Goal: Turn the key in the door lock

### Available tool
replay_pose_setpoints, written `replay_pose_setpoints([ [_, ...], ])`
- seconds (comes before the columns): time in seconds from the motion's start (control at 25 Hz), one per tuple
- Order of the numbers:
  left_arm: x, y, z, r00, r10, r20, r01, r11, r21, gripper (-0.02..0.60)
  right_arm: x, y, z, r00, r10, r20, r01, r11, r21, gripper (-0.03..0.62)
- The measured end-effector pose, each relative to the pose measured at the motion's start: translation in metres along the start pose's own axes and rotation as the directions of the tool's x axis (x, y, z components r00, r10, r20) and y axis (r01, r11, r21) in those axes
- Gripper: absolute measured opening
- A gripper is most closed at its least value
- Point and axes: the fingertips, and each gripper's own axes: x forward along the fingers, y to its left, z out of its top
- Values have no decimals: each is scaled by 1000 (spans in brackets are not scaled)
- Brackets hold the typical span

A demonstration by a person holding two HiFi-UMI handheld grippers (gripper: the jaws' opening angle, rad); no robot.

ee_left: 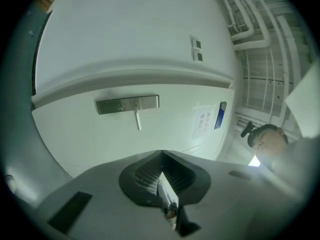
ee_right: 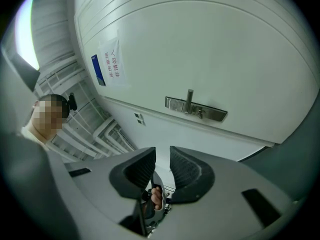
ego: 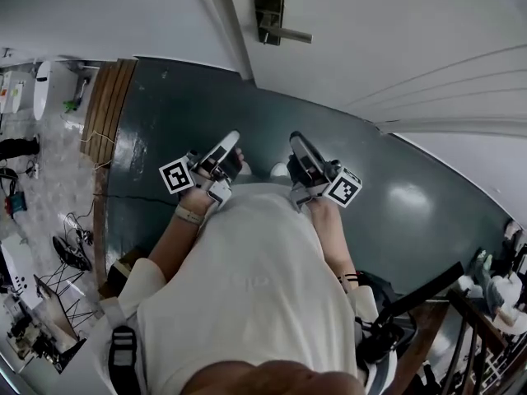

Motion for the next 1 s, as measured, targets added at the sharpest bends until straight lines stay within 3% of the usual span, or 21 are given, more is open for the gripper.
replay_pose_setpoints([
  [0.2, -8, 14, 0, 1000, 10, 28, -10, 1000, -9, 8, 7, -10, -10, 996, -73, -50, 71, 996, -50, 75],
  [0.36, -18, 17, 9, 997, 5, 74, -3, 1000, -28, 8, 11, -9, -15, 996, -68, -53, 65, 997, -44, 73],
  [1.0, -20, 32, 3, 996, 10, 84, -4, 998, -67, 8, 10, -15, -27, 995, -41, -91, 40, 999, -6, 72],
])
